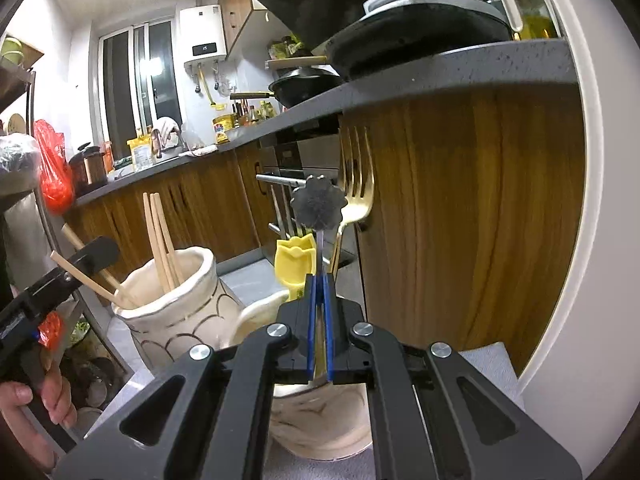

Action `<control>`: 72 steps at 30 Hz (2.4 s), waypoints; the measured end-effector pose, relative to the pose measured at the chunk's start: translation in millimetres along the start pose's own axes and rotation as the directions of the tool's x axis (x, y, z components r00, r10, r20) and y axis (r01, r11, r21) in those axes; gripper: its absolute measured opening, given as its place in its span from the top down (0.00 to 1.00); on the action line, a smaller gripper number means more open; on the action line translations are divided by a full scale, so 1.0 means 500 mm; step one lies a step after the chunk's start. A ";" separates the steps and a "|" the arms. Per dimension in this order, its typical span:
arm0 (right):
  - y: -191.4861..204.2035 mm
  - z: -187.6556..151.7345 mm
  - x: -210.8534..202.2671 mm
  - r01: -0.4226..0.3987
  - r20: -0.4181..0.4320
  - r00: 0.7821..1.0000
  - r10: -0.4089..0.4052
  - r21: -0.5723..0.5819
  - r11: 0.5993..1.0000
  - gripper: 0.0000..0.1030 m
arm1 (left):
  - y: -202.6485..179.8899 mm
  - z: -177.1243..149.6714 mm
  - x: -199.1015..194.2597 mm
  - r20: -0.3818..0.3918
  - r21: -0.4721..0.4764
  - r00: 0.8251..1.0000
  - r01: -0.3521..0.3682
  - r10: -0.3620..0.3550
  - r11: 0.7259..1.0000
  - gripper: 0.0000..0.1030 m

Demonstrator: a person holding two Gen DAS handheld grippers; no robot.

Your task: Organize utensils

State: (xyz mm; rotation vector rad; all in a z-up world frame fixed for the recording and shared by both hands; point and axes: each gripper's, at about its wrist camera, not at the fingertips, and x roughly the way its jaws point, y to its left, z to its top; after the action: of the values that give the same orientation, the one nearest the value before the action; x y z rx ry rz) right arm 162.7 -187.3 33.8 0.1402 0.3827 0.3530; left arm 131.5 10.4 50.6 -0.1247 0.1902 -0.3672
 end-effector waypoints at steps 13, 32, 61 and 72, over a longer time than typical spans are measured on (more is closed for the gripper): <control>0.007 -0.042 -0.092 -0.049 -0.010 0.999 0.049 -0.008 0.999 0.57 | -0.014 -0.033 -0.073 0.003 0.010 0.999 -0.048 0.048 0.999 0.27; 0.039 -0.120 -0.172 0.017 0.019 1.000 -0.015 -0.142 0.990 0.14 | -0.100 -0.132 -0.131 -0.088 0.134 0.963 -0.241 0.254 0.961 0.05; 0.052 -0.125 -0.177 0.029 0.059 0.998 -0.018 -0.184 0.982 0.12 | -0.098 -0.137 -0.131 -0.080 0.134 0.953 -0.279 0.291 0.951 0.05; 0.052 -0.124 -0.177 0.029 0.058 0.998 -0.018 -0.185 0.982 0.11 | -0.097 -0.137 -0.132 -0.079 0.133 0.953 -0.280 0.291 0.951 0.05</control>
State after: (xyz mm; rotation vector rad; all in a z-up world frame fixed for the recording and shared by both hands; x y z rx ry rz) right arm 53.7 -190.7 12.0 -0.0371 0.2935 0.3587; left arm 40.3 -16.1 1.9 0.0414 0.2789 -0.0945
